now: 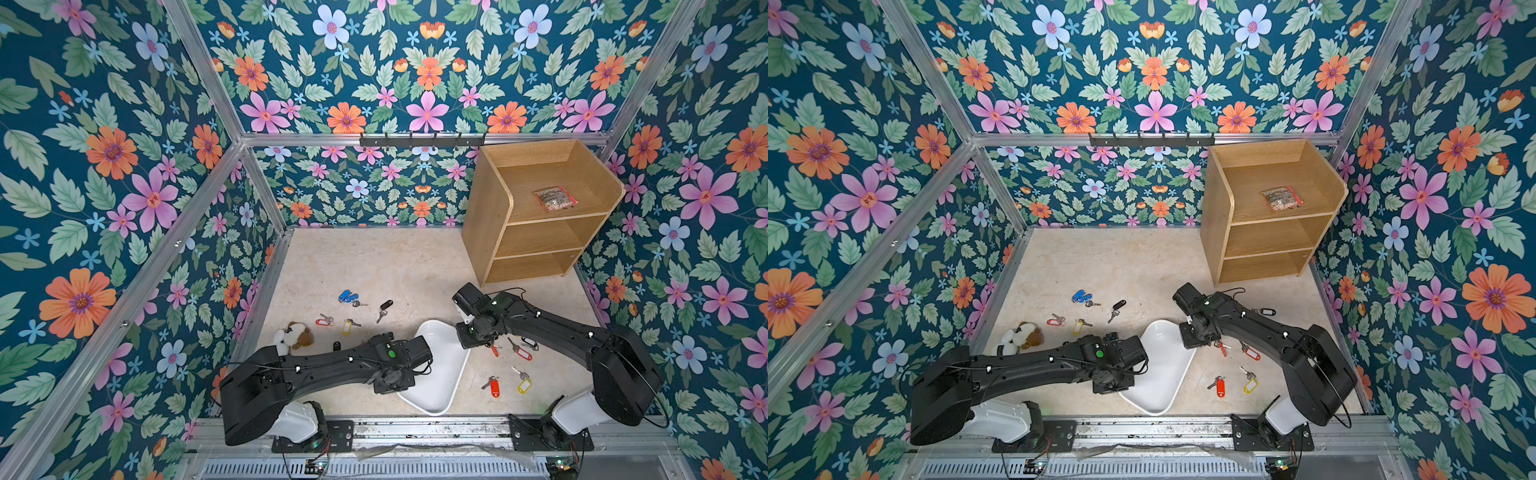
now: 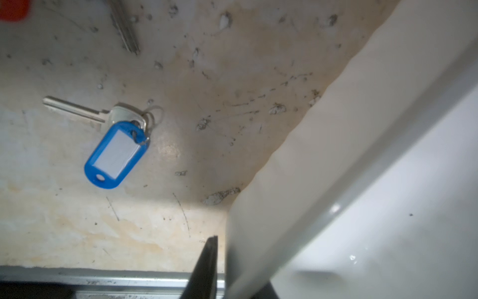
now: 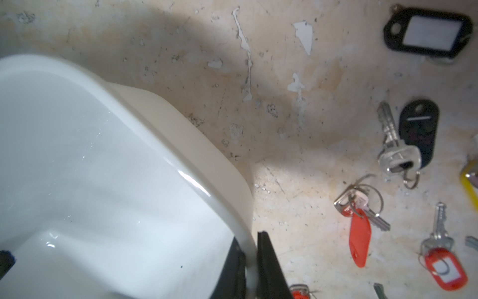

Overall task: Take the keys out of the storage box
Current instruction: Adjust the storage box at the center of the board.

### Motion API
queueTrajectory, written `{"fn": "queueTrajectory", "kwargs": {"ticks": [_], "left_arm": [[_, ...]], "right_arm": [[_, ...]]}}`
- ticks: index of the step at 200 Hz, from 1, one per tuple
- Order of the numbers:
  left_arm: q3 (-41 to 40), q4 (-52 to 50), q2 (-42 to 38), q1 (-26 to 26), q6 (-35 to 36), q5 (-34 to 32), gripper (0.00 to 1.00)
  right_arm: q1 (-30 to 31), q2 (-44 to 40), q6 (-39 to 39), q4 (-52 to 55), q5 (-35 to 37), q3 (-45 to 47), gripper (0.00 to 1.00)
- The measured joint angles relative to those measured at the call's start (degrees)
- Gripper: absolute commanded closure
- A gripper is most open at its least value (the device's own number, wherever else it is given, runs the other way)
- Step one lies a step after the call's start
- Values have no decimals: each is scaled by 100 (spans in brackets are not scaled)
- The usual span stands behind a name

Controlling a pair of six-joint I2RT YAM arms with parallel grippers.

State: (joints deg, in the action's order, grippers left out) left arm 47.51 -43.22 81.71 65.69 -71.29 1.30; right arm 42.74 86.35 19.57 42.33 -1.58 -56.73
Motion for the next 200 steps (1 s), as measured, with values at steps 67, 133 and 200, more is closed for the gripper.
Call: {"fn": "queueTrajectory", "kwargs": {"ticks": [67,133,200], "left_arm": [[645,116,658,-1019,1115,-85,76],[2260,-181,1628,-1231,3119,-555,88],[1978,-267,1696,-1735,4385,-282,31]], "right_arm": [[74,-901,916,120,-168,479,39],[81,-1950,1532,466,-37,599,38],[68,-2282,1698,778,164,710,37]]}}
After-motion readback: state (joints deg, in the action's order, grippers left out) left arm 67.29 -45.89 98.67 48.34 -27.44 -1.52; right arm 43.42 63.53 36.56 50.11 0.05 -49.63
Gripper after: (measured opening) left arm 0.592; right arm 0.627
